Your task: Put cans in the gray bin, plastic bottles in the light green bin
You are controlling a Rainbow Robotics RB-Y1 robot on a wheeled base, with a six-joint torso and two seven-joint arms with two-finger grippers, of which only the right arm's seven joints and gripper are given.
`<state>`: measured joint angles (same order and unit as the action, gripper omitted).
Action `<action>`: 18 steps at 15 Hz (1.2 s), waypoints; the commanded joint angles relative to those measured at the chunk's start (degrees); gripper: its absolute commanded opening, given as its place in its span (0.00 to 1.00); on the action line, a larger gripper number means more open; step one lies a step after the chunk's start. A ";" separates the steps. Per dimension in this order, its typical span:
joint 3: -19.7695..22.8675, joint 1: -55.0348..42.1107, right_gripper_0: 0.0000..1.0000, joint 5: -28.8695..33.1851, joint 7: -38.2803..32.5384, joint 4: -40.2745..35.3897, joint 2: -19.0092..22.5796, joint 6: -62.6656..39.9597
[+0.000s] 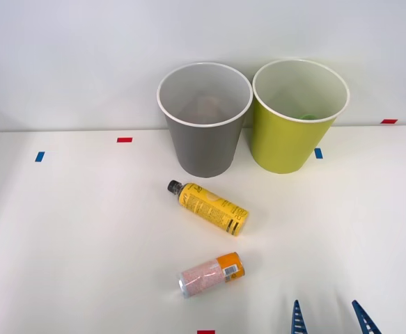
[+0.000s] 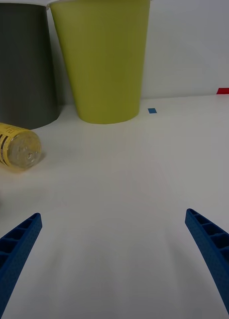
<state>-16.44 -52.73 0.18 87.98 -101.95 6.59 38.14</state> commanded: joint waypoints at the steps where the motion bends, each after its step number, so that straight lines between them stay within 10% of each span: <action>1: 0.00 0.00 1.00 0.00 0.00 0.00 0.00 0.00; 18: 0.00 0.00 1.00 0.00 0.00 0.00 0.00 0.00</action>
<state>-16.44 -52.73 0.18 87.98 -101.95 6.59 38.14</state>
